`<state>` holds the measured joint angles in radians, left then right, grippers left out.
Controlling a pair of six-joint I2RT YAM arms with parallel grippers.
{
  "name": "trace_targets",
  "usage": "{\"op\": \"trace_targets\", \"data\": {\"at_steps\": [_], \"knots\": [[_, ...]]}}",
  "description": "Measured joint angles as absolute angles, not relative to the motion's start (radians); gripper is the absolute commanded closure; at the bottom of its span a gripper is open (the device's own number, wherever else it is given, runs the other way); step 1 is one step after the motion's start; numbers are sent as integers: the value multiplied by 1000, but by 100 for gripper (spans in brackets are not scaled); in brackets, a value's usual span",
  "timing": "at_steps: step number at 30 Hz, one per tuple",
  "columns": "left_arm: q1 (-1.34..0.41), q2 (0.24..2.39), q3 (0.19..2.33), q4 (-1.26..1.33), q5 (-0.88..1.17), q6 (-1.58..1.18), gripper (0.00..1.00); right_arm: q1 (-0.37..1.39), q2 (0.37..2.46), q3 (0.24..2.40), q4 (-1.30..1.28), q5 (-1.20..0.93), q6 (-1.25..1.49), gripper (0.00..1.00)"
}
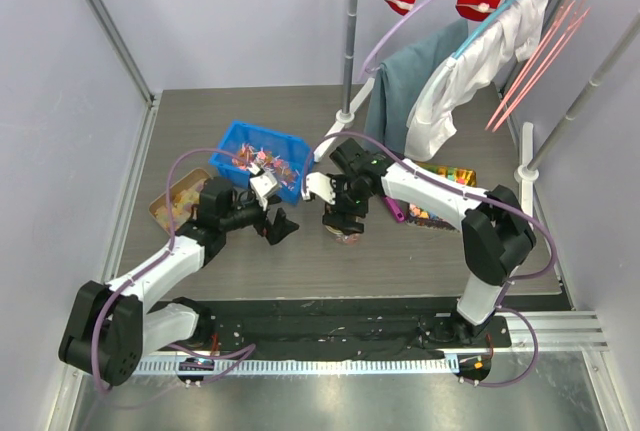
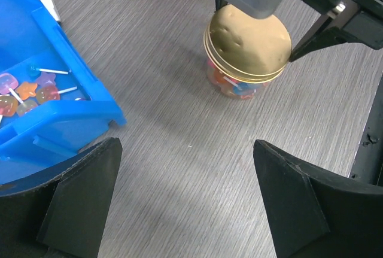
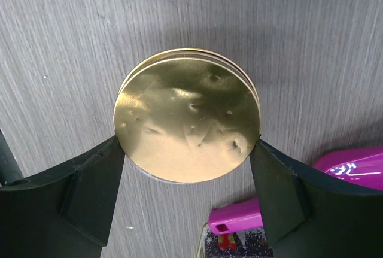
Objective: Pack the candies
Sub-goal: Close the bottle lid on the packing bottle.
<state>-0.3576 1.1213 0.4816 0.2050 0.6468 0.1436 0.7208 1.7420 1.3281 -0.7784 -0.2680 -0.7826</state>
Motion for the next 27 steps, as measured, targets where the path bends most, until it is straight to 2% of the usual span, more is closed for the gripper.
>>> {"op": "trace_targets", "data": {"at_steps": [27], "knots": [[-327,1121,482,236,676,100,4,725,1678,1258,-748,-204,-778,37]]}}
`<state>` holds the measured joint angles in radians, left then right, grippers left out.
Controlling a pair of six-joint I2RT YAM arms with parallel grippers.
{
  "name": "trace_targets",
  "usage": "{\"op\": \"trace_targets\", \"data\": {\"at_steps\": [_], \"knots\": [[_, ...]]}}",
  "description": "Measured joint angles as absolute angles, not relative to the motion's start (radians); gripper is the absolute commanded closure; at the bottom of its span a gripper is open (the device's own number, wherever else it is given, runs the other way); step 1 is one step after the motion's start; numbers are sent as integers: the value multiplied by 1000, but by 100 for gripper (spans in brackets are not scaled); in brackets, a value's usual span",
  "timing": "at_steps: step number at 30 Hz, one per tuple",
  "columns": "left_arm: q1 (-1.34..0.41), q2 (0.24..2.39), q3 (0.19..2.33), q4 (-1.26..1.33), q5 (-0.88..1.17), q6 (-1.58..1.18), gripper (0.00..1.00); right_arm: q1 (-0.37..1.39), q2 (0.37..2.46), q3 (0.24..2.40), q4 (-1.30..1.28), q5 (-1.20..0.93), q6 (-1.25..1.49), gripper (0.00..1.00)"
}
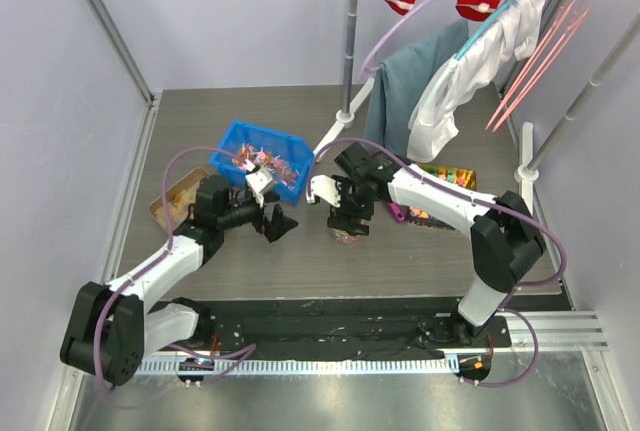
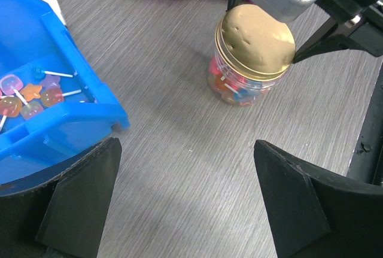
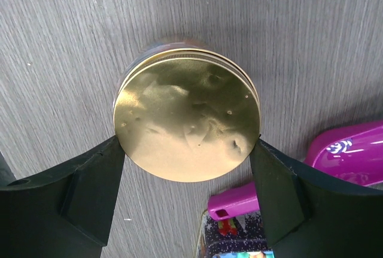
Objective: Pack the candies
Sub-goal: Close the bottle lid on the packing bottle.
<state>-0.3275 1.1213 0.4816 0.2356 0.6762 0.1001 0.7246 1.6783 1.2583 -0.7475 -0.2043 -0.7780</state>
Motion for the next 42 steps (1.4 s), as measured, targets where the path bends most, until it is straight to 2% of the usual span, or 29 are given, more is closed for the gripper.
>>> {"op": "trace_targets", "data": {"at_steps": [42], "knots": [[-318,1135,482,244,693,63,2,743,1690,1283,-839,-228,-798,36]]}}
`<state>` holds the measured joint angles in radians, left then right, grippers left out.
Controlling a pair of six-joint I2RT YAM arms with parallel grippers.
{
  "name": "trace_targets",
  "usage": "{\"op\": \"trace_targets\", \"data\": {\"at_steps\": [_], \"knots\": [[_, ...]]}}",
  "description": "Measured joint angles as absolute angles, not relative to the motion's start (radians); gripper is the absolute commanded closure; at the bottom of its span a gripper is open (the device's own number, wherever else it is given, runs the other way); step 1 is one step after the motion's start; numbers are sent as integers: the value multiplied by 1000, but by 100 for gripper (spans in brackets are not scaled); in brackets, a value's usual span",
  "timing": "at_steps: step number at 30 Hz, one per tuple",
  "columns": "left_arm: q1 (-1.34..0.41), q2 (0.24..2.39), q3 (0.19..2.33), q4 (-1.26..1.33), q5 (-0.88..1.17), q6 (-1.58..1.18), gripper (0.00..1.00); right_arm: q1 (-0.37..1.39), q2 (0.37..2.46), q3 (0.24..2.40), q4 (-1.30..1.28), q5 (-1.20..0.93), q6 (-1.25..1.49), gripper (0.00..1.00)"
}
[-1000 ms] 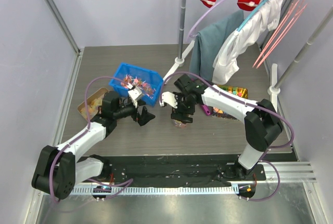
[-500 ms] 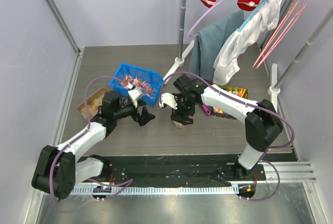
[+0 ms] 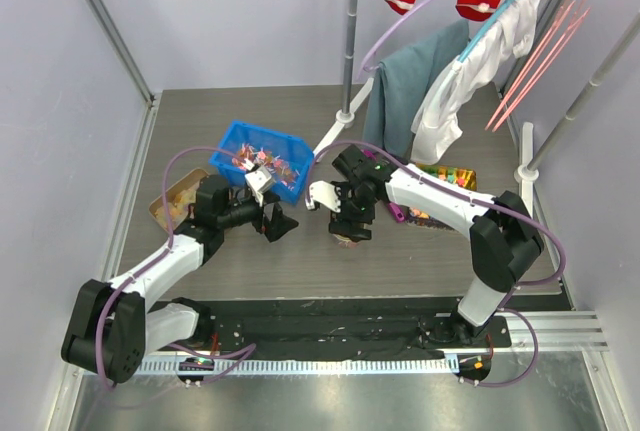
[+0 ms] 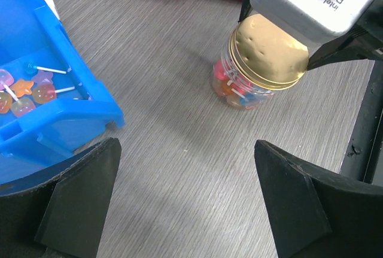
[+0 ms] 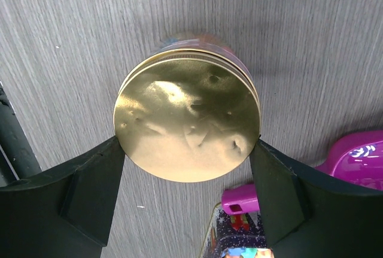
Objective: Pack the candies
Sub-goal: Close the bottle lid on the packing bottle.
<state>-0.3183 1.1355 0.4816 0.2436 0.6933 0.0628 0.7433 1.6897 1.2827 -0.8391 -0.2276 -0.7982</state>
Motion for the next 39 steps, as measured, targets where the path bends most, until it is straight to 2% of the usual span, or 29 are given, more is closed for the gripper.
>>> {"op": "trace_targets", "data": {"at_steps": [11,14,18,28,39], "knots": [[-312,1135,482,244,698,60,2,743,1707,1265,-805,-213,-798,29],[-312,1135,482,244,701,59,2,743,1715,1265,-802,-212,-798,19],[-312,1138,482,245,701,59,2,743,1716,1265,-801,-212,-798,0],[-327,1155,482,259,706,64,1,701,1710,1266,-799,-271,-793,0],[-574,1238,497,258,576,266,0,641,1636,1302,-932,-387,-836,0]]}}
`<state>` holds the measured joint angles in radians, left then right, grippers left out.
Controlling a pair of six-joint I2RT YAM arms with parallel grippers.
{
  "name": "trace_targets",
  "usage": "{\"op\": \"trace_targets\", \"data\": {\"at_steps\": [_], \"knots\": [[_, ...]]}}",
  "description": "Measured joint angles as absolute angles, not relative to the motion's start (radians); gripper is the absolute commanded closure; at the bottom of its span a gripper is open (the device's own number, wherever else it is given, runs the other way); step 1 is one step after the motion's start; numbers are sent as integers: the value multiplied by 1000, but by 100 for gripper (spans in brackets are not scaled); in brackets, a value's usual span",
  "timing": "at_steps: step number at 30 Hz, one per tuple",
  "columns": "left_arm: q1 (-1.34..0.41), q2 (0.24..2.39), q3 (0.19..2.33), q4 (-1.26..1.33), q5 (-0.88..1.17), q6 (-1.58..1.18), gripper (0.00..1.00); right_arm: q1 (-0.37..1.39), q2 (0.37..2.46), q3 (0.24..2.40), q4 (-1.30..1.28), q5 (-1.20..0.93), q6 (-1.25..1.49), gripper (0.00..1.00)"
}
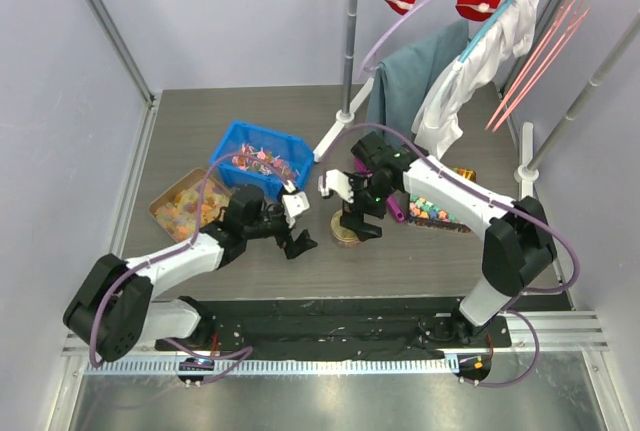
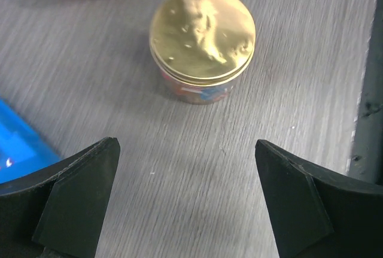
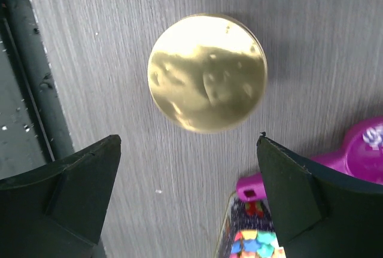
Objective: Pack the candies
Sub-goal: Close the bottle lid on the packing bottle.
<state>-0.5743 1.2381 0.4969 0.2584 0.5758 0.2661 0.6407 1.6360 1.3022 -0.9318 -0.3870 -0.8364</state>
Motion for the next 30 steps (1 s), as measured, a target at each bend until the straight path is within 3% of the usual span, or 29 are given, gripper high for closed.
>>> {"op": "trace_targets", "data": {"at_steps": [11,30], "knots": [[-709,1489,492,499,435,340,0,528,1534,1334,-1013,-480,-863,0],[-736,1953,404,1329,461,179,0,430,1455,1168,-845,-545,-826,0]]}}
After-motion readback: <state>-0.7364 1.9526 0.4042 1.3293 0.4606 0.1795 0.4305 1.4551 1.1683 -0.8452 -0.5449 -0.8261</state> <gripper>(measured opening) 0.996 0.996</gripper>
